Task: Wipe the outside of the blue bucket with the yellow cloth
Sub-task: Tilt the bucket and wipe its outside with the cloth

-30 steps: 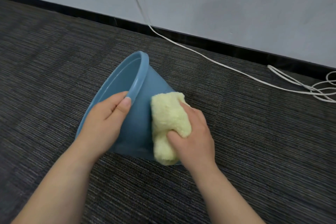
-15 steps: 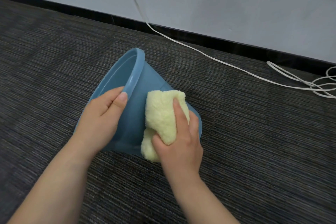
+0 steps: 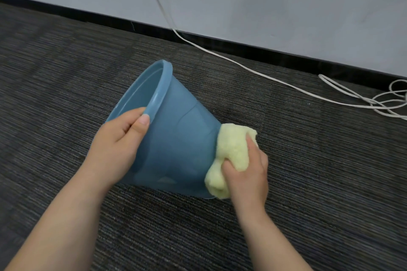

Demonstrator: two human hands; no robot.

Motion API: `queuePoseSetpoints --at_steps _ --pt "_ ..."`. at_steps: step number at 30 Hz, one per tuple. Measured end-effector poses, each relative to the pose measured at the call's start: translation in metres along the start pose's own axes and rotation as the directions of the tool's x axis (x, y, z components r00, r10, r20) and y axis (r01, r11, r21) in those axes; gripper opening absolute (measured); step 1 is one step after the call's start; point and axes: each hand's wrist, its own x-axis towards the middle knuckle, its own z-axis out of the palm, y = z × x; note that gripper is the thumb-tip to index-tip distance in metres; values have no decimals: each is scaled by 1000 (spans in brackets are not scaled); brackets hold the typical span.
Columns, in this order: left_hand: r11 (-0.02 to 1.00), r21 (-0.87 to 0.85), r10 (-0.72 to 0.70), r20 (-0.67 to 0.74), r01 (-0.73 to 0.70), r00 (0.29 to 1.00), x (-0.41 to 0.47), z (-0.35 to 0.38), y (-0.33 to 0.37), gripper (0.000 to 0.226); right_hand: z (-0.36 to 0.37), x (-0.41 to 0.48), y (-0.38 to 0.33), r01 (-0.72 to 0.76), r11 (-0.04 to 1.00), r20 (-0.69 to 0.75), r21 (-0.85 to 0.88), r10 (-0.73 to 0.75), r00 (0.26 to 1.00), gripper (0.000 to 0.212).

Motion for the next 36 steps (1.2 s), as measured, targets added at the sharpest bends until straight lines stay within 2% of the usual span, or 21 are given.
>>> queuePoseSetpoints --at_steps 2,3,9,12,14,16,20,24,27,30,34,36 --pt "1000 5 -12 -21 12 1000 0 -3 -3 34 8 -12 -4 127 992 18 7 -127 992 73" --pt "1000 7 -8 -23 8 1000 -1 -4 -3 35 8 -13 -2 133 991 28 11 -133 991 73" --pt "999 -21 43 74 -42 996 -7 -1 -1 34 -13 11 10 -171 984 36 43 170 985 62" --pt "998 -28 55 85 -53 995 -7 -2 -2 35 -8 3 -11 -64 997 37 31 63 997 64" --pt "998 -35 55 79 -53 995 -7 -3 -5 34 0 -8 -29 54 995 58 88 -59 997 66" --pt "998 -37 55 69 -53 996 -8 -5 -7 31 5 -15 -39 113 985 81 128 -124 989 69" --pt "999 -44 33 61 -31 998 -5 -6 -9 22 0 -3 -26 23 994 77 108 -31 997 65" --pt "999 -49 -19 40 21 999 -4 -15 -19 27 -5 5 -6 -101 992 45 73 98 994 61" --pt "999 -12 -51 30 51 998 -6 -22 -24 26 -1 -2 -3 -63 998 54 24 62 997 62" --pt "997 14 -81 4 81 997 -6 -27 -24 8 1 -6 -5 -44 998 62 -37 46 997 65" --pt "990 60 -131 -17 131 991 5 -31 -14 27 2 -8 -8 5 994 81 -112 4 997 68" --pt "981 82 -170 -85 177 982 14 -28 -10 25 3 -12 -11 91 978 130 -187 -67 989 72"
